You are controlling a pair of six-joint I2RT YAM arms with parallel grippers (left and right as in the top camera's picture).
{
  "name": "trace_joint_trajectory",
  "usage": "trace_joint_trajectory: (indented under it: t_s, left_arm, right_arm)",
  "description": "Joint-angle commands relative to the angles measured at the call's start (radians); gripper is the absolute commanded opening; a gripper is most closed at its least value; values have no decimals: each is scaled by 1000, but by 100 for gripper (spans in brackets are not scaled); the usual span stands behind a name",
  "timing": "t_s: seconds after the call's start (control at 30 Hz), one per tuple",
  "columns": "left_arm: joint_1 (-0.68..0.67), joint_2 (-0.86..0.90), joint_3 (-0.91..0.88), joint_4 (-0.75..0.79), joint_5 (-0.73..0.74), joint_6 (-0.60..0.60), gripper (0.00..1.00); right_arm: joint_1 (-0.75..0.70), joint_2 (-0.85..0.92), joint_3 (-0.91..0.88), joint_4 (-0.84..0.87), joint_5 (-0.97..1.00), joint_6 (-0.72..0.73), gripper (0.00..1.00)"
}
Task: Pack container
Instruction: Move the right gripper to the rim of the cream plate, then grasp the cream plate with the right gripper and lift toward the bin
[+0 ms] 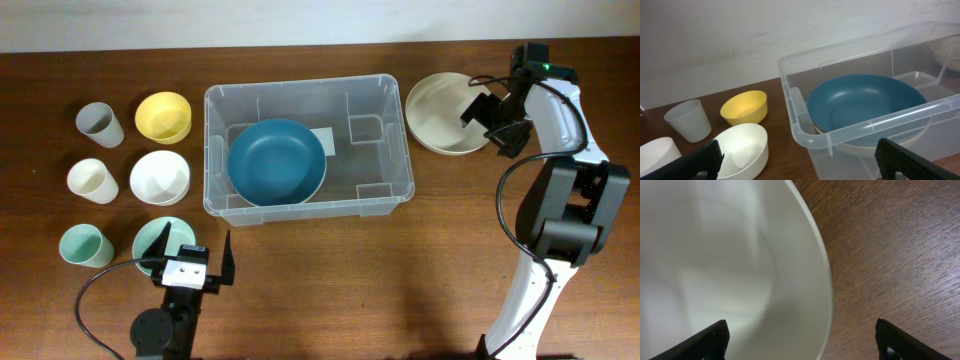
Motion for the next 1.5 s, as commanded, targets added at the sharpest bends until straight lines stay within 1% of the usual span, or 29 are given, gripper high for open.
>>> trace_joint_trajectory:
  t_s: [0.0,0.7,0.97,1.13,1.17,1.4,1.47]
  left_arm:
    - [6,-6,-3,-5,-3,9,100]
    - [6,-6,-3,-5,-3,9,100]
    - [6,-6,-3,-5,-3,9,100]
    - [6,-6,-3,-5,-3,9,100]
    - [6,-6,-3,-5,-3,9,100]
    - [6,-6,-3,-5,-3,9,100]
    - [6,-6,-3,-5,-3,9,100]
  right_arm:
    - [5,24,-8,7,-6,-10,89]
    - [5,60,-9,40,-6,-10,88]
    - [5,76,-9,43,-6,-10,75]
    - [5,88,-9,45,-6,-10,71]
    - [5,88,-9,46,-6,-10,69]
    - [5,88,-9,51,-6,-10,41]
    - [5,88,-9,52,-6,-10,36]
